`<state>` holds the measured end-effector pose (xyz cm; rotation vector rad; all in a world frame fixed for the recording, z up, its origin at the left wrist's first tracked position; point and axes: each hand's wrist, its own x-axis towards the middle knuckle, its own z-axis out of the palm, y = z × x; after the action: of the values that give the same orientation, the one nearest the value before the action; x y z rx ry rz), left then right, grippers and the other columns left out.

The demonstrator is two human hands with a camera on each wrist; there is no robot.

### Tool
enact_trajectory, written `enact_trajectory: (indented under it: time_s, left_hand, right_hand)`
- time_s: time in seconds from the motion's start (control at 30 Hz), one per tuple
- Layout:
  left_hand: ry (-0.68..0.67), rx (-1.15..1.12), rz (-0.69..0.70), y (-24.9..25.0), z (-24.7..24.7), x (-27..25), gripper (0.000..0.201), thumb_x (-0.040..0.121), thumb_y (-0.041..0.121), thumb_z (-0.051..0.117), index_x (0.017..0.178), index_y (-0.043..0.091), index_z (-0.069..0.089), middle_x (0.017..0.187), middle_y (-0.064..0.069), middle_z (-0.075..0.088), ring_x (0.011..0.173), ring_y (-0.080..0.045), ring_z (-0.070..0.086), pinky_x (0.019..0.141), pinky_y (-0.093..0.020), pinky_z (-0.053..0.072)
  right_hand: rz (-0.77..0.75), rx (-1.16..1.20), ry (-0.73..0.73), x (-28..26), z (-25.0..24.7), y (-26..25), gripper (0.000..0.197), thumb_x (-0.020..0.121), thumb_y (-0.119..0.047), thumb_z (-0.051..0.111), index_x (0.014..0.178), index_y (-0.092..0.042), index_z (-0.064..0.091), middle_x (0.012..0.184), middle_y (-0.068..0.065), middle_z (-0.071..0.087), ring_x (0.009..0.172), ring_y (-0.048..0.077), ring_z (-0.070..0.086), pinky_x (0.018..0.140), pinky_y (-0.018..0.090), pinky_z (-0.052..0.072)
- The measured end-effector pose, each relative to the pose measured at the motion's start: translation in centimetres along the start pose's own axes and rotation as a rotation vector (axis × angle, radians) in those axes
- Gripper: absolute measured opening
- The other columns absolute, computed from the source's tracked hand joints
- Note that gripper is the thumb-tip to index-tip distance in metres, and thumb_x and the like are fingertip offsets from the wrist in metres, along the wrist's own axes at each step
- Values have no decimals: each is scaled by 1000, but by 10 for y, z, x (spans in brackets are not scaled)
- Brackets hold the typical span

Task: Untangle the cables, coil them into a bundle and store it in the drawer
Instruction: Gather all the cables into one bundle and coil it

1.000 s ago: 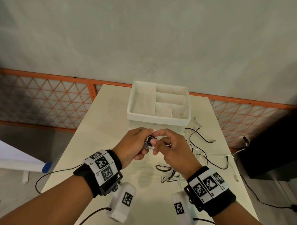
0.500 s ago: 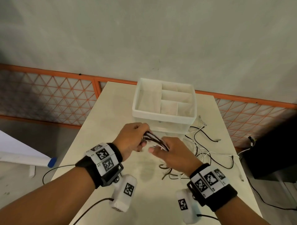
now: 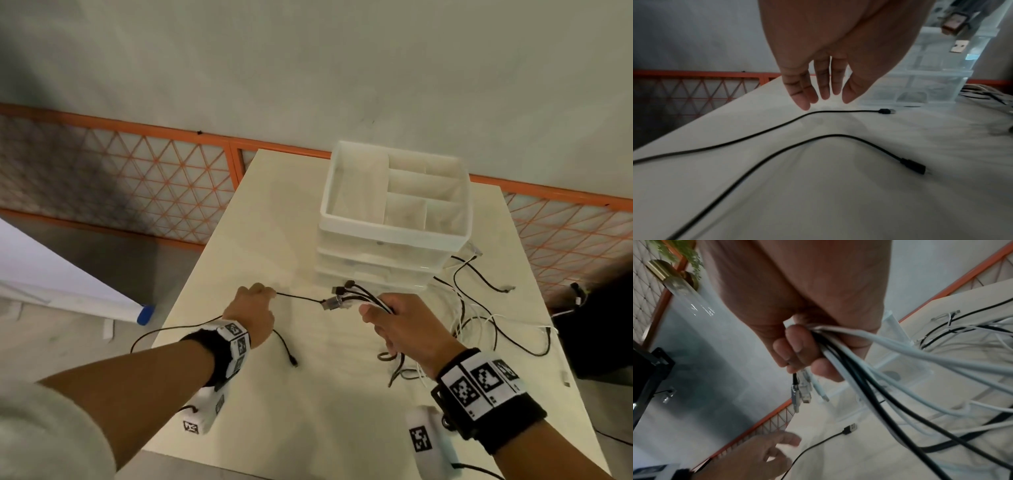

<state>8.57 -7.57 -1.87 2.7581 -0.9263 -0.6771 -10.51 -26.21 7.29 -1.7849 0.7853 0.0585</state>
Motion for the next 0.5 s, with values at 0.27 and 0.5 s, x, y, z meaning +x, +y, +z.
enact_trajectory:
  time_s: [0.27,0.5]
  left_hand:
    - [-69,193,151,47,34,28,52,90,10,49,141,18,42,143,-3,44,121,-29,46,96,-38,42]
    - [-105,136,-39,65,41,15,29,93,15,47,121,11,54,123,-10,59,111,-32,59,85,-36,45]
  right_hand:
    - [32,68,28,7,8,4,30,95,-19,64,70,-9,53,56,2,49,48,14,40,51,32,42]
    - [73,98,52,6,14,10,31,95,-21,64,68,-12,54,56,0,52,46,14,41,54,33,44]
